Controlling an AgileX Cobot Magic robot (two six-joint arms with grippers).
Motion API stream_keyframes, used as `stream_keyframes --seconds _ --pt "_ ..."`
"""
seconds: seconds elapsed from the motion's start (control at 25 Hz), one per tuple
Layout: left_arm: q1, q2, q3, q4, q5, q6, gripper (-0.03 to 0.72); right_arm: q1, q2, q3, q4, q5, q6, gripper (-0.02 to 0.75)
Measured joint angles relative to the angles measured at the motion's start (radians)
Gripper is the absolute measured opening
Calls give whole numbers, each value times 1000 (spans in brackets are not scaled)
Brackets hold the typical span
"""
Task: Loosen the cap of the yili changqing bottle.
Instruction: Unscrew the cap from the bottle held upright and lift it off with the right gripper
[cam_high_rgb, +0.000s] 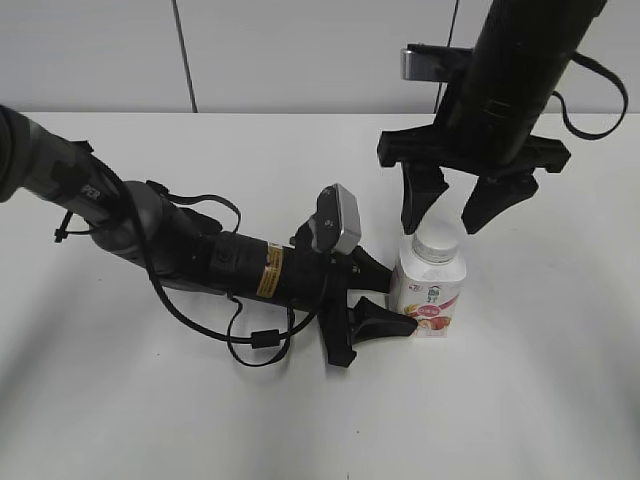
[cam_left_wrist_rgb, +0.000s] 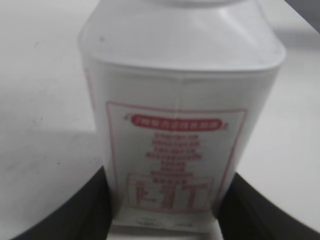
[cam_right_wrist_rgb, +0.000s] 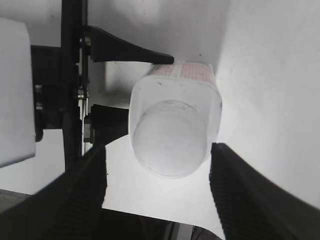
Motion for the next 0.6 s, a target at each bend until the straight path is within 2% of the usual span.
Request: stream_keyframes --seconds 0.44,0.6 --pt "0 0 0 0 -1 0 383 0 46 0 2 -8 -2 505" --pt "0 0 0 0 -1 0 383 0 46 0 -2 -7 -2 421"
